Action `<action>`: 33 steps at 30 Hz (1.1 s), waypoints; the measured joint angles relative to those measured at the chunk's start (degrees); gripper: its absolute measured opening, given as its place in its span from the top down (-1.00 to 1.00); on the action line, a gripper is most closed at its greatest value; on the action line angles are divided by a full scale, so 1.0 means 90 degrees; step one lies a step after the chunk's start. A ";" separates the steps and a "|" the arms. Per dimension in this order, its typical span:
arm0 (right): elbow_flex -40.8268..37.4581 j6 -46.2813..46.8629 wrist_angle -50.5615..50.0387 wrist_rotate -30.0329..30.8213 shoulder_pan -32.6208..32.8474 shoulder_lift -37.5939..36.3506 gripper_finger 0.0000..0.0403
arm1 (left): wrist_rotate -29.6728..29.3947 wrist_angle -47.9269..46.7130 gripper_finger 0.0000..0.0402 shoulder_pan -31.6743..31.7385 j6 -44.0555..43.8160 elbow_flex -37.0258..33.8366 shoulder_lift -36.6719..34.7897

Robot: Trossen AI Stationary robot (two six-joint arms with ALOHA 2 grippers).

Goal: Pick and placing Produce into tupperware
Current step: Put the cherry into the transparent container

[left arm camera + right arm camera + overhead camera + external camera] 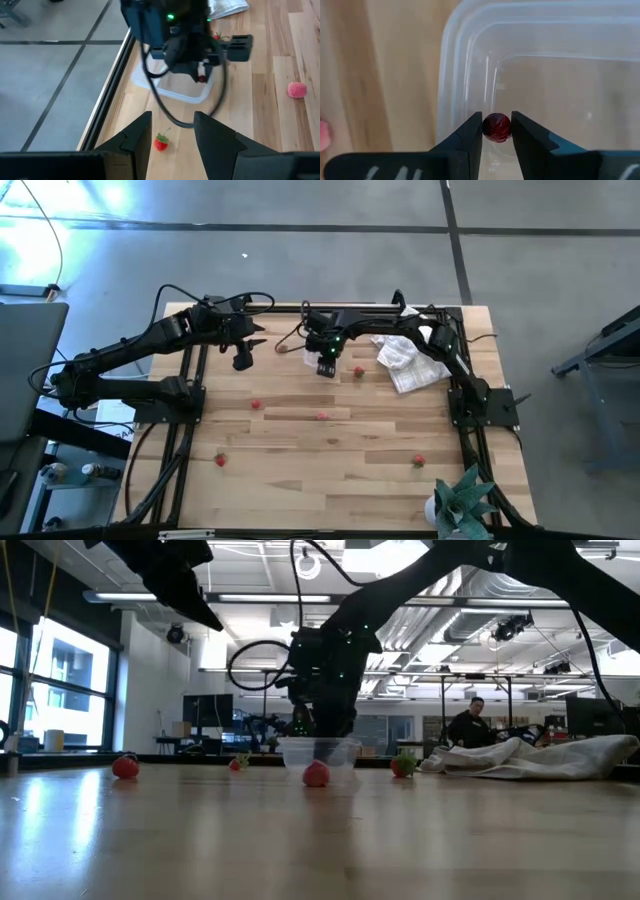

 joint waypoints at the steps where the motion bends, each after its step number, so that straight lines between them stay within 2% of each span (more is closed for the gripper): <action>1: 0.0000 0.0008 -0.0012 -0.0007 0.0062 0.0000 0.53 | 0.0000 0.0000 0.32 0.0000 0.0000 0.0000 0.0000; 21: 0.0000 -0.0176 -0.1019 -0.0120 0.0770 0.0000 0.53 | 0.0000 0.0000 0.32 0.0000 0.0000 0.0000 0.0000; 33: 0.0000 0.0002 -0.0784 -0.0096 0.0776 0.0000 0.53 | -0.0001 0.0000 0.32 0.0000 0.0002 0.0000 0.0000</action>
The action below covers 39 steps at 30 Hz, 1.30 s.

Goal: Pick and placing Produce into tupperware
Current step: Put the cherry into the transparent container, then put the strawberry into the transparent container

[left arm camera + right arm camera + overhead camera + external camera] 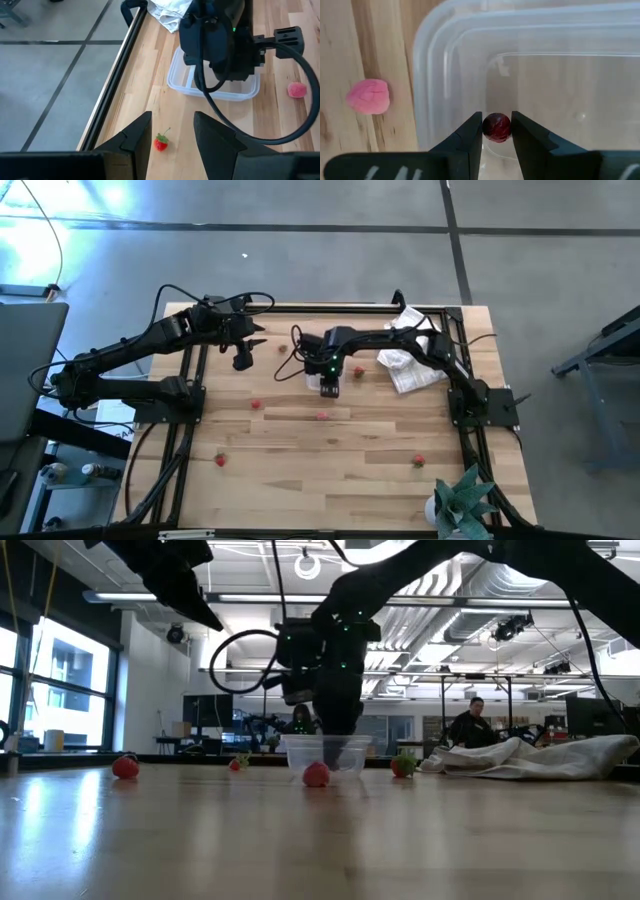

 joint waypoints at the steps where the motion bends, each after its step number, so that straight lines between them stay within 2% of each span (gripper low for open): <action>1: 0.0000 -0.0014 0.0000 0.0005 -0.0005 0.0000 0.53 | 0.0001 0.0000 0.32 0.0000 0.0000 0.0000 0.0000; 6: 0.0000 -0.0149 0.0002 -0.0002 0.0001 0.0000 0.51 | -0.0001 0.0000 0.32 0.0000 0.0000 0.0000 0.0000; 15: 0.0000 -0.0113 0.0101 0.0101 -0.0002 0.0000 0.33 | 0.0001 0.0000 0.32 0.0000 0.0000 0.0000 0.0000; 21: 0.0000 -0.0116 0.0090 0.0306 -0.0004 0.0000 0.33 | 0.0000 0.0000 0.32 0.0000 0.0000 0.0000 0.0000; 39: 0.0000 0.0001 0.0041 0.0341 -0.0016 -0.0227 0.33 | -0.0001 0.0000 0.32 0.0000 0.0000 0.0000 0.0000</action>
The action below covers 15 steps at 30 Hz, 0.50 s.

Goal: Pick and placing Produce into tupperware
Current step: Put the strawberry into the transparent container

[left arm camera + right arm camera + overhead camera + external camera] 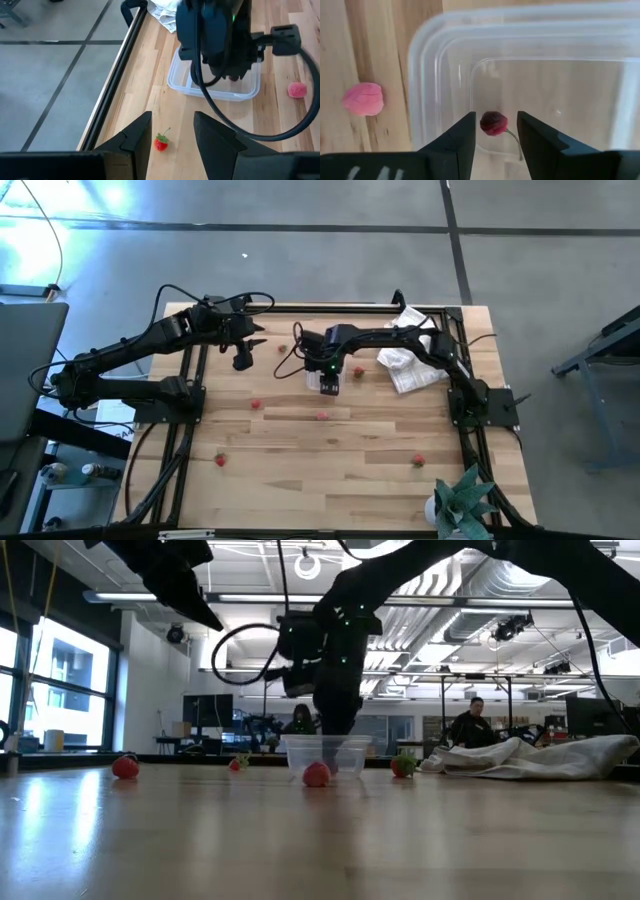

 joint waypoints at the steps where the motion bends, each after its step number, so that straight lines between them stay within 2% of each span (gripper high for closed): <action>1: 0.0000 0.0000 0.0005 0.0057 -0.0002 -0.0057 0.33 | 0.0002 0.0000 0.32 0.0000 0.0000 0.0000 0.0000; 9: 0.0000 0.0177 -0.0129 0.0125 -0.0099 -0.0585 0.33 | 0.0000 0.0002 0.32 0.0000 0.0000 0.0000 0.0000; 15: 0.0000 0.0642 -0.0863 0.0124 -0.0158 -0.1010 0.33 | 0.0000 0.0005 0.32 0.0000 0.0000 0.0000 -0.0002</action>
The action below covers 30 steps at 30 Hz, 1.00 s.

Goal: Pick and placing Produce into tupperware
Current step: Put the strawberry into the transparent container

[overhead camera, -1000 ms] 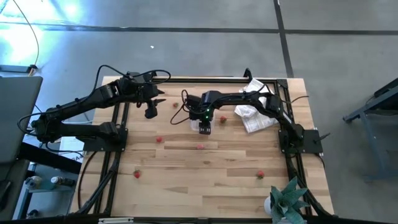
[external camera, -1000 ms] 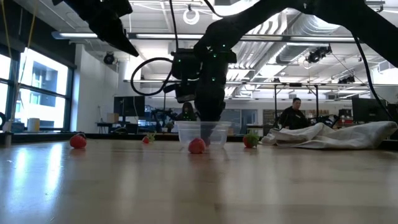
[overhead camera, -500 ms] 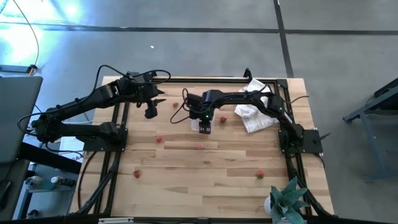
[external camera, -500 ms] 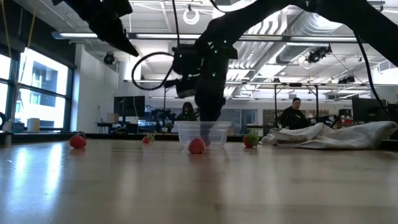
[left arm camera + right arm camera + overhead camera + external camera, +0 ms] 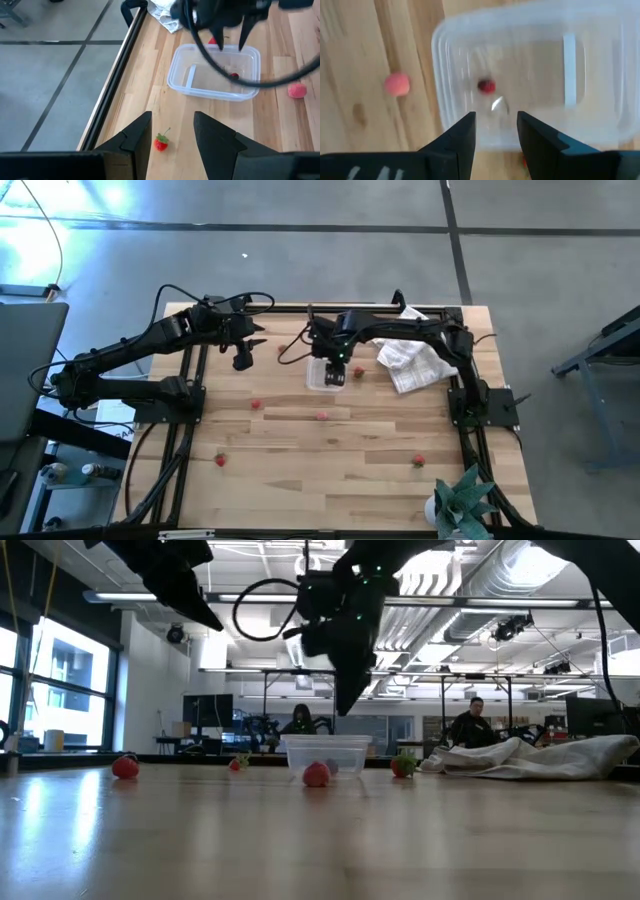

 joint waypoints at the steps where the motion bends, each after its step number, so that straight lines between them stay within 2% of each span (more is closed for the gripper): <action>1: 0.0000 0.0093 -0.0178 0.0003 0.0000 -0.0054 0.33 | 0.0000 0.0000 0.32 0.0000 0.0000 0.0000 0.0000; 10: 0.0000 0.0893 -0.1456 0.0216 0.0239 -0.0605 0.33 | 0.0000 -0.0002 0.32 0.0000 -0.0002 0.0000 0.0000; 19: -0.0188 0.2598 -0.2272 0.0771 0.0611 -0.1538 0.33 | 0.0002 -0.0007 0.32 0.0000 0.0000 0.0000 0.0000; 24: -0.1265 0.4405 -0.2210 0.1071 0.0849 -0.2650 0.33 | 0.0002 -0.0007 0.32 0.0000 -0.0001 0.0000 0.0000; 30: -0.3357 0.7672 -0.1712 0.1042 0.1431 -0.4298 0.33 | 0.0002 -0.0007 0.32 0.0000 0.0000 0.0000 0.0000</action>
